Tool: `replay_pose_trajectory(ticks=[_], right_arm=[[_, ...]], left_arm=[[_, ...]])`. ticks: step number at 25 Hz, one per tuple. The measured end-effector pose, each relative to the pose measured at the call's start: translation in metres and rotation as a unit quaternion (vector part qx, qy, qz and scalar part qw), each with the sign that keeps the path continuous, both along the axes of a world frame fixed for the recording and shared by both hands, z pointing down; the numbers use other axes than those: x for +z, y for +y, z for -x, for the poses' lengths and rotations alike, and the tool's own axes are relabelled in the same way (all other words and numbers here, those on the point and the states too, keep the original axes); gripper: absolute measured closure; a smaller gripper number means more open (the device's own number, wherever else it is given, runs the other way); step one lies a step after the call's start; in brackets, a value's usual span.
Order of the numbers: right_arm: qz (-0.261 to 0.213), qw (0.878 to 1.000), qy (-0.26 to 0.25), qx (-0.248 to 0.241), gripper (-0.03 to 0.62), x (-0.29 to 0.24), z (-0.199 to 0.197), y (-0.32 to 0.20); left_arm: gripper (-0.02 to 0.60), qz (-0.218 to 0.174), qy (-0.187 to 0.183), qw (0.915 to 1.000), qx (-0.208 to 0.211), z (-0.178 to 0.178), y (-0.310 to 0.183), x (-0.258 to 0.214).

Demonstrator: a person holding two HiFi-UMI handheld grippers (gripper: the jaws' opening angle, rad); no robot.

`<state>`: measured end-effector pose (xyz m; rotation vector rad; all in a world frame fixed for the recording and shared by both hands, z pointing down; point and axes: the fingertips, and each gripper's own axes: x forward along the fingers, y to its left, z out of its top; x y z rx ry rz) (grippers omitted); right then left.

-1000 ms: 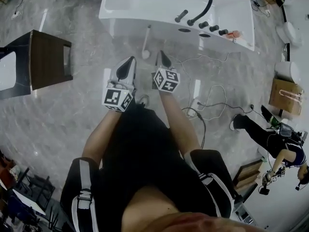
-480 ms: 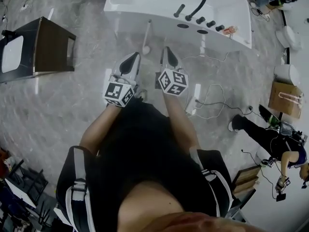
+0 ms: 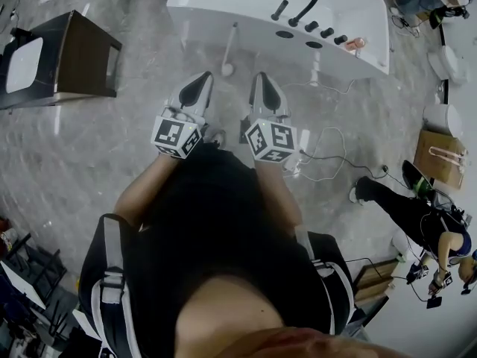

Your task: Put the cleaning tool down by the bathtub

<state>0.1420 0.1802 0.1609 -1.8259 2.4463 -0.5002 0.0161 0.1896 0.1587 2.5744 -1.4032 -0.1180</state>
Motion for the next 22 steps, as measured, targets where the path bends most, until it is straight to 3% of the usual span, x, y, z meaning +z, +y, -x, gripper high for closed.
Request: replay_pose_trajectory(ticks=[11, 22], right_arm=[[0.001, 1.000, 0.020, 0.002, 0.594, -0.015, 0.032, 0.025], [-0.005, 1.000, 0.029, 0.005, 0.594, -0.031, 0.077, 0.035]], left_arm=[[0.574, -0.002, 0.012, 0.9998, 0.018, 0.029, 0.006, -0.019], [0.574, -0.003, -0.005, 0.9985, 0.054, 0.054, -0.001, -0.032]])
